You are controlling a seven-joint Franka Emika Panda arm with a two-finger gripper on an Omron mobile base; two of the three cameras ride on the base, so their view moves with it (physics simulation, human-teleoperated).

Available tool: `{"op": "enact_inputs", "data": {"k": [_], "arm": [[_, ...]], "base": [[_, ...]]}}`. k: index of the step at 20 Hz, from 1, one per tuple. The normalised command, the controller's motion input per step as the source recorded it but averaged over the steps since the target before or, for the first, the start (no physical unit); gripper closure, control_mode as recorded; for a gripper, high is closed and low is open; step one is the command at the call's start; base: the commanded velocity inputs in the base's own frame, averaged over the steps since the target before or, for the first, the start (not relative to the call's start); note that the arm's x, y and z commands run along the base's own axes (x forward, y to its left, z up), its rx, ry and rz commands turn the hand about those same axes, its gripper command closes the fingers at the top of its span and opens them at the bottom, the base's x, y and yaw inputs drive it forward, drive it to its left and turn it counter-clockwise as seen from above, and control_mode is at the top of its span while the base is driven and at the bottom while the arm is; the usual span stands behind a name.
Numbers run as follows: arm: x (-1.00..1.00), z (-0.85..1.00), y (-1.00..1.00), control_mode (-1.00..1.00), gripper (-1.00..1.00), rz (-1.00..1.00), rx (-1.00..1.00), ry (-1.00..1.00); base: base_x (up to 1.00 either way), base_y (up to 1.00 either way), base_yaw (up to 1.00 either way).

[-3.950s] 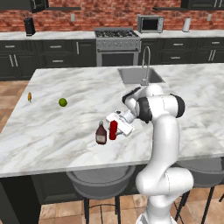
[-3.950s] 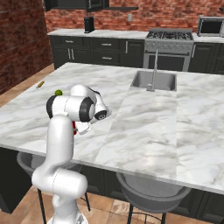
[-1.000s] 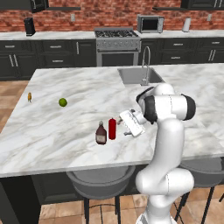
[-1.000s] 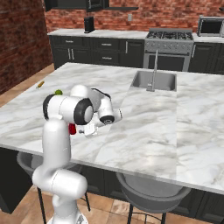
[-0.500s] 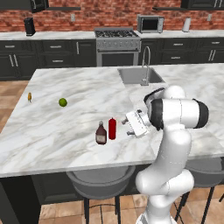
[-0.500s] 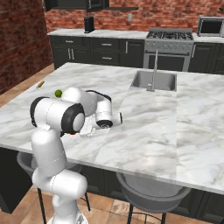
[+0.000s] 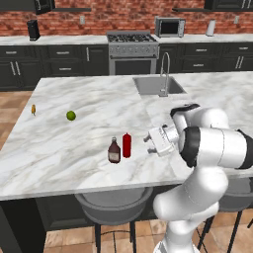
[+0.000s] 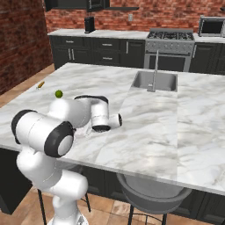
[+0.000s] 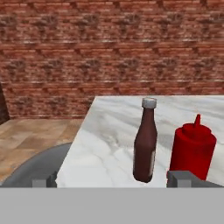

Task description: Move the ketchup and ketchup from the cabinet to the dining counter.

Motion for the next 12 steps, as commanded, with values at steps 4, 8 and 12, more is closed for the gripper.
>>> {"op": "enact_inputs", "data": {"k": [4,8,12], "arm": [[-0.31,0.4,0.0,-1.0,-1.0,-0.22,-0.07,0.27],[-0.31,0.4,0.0,-1.0,-1.0,-0.25,-0.07,0.25],[-0.41,0.32,0.0,-1.0,-1.0,-0.3,-0.07,0.17]], "base": [[0.0,0.0,0.0],[0.0,0.0,0.0],[0.0,0.0,0.0]]}}
